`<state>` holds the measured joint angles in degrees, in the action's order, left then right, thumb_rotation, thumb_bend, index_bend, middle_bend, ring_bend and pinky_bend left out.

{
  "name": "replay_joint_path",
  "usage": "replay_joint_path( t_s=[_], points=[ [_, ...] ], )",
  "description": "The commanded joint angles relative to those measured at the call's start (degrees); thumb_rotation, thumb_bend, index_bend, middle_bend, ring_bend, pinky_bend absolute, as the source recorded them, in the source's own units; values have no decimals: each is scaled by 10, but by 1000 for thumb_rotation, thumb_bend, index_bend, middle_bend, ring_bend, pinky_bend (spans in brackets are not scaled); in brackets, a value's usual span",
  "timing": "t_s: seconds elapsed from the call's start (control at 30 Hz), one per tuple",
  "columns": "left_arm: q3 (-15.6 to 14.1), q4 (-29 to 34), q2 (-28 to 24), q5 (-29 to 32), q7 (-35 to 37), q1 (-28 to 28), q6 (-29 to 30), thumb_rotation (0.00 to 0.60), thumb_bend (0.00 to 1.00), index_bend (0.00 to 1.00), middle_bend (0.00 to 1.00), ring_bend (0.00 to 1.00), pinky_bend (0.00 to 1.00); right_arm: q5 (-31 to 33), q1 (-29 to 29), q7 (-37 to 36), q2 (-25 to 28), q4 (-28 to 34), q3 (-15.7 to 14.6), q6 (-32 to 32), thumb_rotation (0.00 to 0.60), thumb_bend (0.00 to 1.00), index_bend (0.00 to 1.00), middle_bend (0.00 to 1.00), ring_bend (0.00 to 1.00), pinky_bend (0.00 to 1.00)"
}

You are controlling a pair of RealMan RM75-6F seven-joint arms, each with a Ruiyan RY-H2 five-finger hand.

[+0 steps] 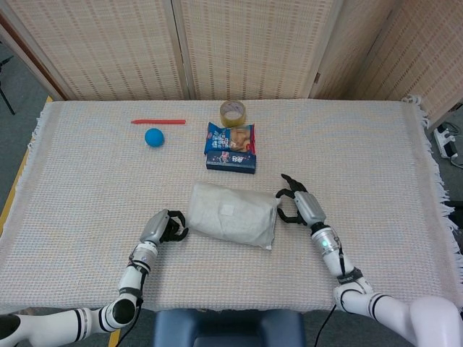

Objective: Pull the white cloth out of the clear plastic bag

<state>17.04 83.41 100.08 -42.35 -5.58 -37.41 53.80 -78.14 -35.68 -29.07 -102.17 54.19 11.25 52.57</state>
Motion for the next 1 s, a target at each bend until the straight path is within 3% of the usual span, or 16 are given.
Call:
replay_joint_path(
  t_s=[0.03,0.17,0.47,0.7,1.0],
  points=[
    [0,0,-1,-1,1,0,0,600,964,744,1000,1000,1000,1,-2,2,-5,-2,1,1,600,410,386,0,0,0],
    [1,-2,-2,-1,4,1,-2,600,963,744,1000,1000,1000,5,-3,7,-14,-6,2,3,600,425,430,0,0,0],
    [0,-1,-4,-2,7,0,-5,599,963,744,1000,1000,1000,23,1,26,-44,-25,17,30,600,542,700,28,0,0],
    [2,0,-5,-2,7,0,-2,600,963,746,1000,1000,1000,27,7,34,-39,-19,16,32,600,587,742,56,0,0],
    [2,-46,6,7,15,0,-12,600,965,752,1000,1000,1000,14,44,39,46,58,-6,50,600,595,767,69,0,0]
  ],
)
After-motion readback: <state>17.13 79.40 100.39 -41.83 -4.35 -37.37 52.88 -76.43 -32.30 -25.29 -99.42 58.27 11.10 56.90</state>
